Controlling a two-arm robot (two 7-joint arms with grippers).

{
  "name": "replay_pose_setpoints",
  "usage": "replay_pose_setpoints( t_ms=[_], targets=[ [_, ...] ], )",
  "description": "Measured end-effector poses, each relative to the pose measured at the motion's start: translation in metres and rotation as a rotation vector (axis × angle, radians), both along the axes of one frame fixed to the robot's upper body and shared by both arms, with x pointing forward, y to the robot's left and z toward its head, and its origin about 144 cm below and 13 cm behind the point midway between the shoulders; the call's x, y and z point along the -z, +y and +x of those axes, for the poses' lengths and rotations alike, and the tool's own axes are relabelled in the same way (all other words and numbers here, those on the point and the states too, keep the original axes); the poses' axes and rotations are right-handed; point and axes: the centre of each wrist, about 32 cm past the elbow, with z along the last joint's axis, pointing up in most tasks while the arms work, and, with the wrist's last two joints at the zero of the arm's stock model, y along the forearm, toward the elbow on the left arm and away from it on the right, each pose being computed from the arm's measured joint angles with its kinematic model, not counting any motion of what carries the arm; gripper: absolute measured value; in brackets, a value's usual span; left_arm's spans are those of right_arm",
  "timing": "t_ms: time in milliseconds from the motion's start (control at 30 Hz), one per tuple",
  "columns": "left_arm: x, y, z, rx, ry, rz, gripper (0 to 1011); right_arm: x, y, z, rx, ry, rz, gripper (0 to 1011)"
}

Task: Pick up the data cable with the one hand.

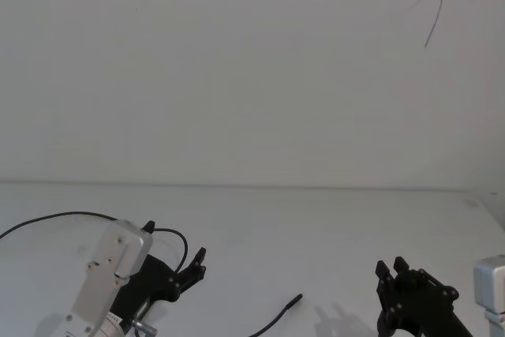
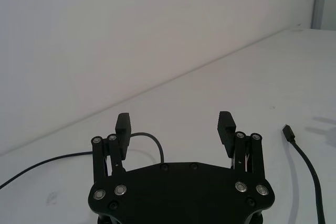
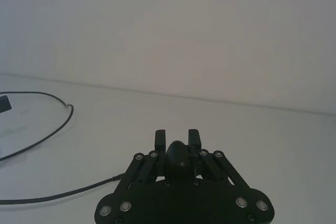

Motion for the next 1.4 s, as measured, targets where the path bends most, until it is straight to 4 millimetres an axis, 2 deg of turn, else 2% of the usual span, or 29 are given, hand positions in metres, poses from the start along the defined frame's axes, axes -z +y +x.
replay_pose_setpoints(
  t_ms=[833, 1400],
  targets=[
    [-0.001, 0.003, 0.002, 0.026, 0.004, 0.007, 1001, 0.0, 0.0, 0.0, 0.0, 0.0, 0.0, 251],
    [-0.008, 0.025, 0.011, 0.233, 0.037, 0.054, 1001, 0.0, 0.0, 0.0, 0.0, 0.0, 0.0, 251]
  ],
)
